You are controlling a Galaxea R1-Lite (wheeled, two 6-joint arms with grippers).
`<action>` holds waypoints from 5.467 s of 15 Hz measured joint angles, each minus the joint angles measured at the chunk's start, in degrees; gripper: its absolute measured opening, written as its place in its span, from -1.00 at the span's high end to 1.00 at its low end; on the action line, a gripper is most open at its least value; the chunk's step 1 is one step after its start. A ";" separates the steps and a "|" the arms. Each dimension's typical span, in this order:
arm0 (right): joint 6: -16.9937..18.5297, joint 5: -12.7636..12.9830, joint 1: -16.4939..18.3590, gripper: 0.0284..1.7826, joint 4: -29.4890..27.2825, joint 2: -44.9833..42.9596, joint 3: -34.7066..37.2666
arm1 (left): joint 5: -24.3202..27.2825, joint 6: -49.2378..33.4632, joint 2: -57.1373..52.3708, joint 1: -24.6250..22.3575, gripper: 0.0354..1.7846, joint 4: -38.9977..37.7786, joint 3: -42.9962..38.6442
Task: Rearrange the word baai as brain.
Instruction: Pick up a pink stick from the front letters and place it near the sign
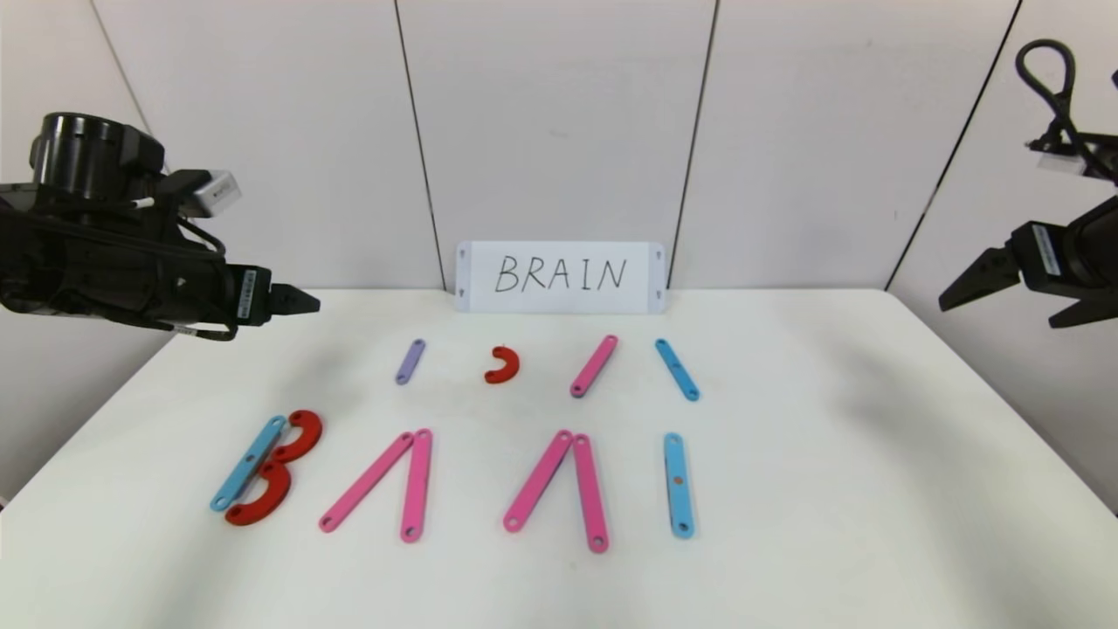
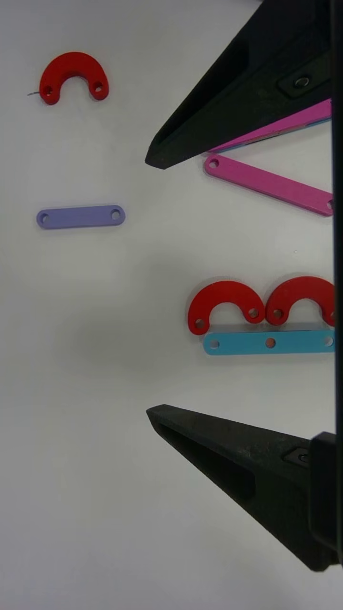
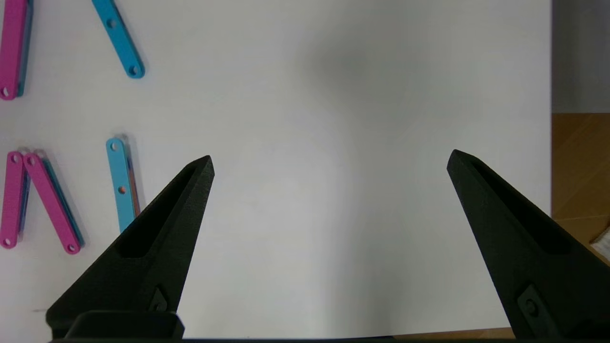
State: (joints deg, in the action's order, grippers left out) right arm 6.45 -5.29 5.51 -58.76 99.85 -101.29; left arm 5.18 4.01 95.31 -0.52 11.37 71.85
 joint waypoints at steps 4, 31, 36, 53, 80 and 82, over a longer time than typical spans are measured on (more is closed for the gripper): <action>0.00 -3.47 -1.05 -0.92 0.09 -0.07 4.18 | 0.07 2.93 -0.27 2.97 -0.94 0.00 -4.51; 0.55 -5.90 -0.85 -0.92 10.00 2.07 12.98 | -0.67 9.18 2.62 10.85 -0.94 -1.01 -19.24; 0.55 -5.89 -0.61 -0.92 10.14 2.07 13.03 | -0.74 9.18 3.84 12.35 -0.94 -1.04 -19.54; 0.52 -5.89 -0.41 -0.92 10.74 2.11 13.15 | -0.96 9.18 8.67 13.45 -0.94 -4.05 -19.71; 0.46 -5.71 -0.41 -0.92 10.78 2.43 13.31 | -0.96 9.26 9.29 13.89 0.73 -4.30 -20.26; 0.46 -5.64 -0.41 -0.92 10.78 2.43 13.31 | -0.91 9.18 9.18 13.89 0.73 -4.51 -20.03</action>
State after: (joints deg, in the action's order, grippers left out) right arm 6.91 -10.93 5.10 -47.98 102.28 -87.98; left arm 4.27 13.19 104.49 13.36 6.86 51.82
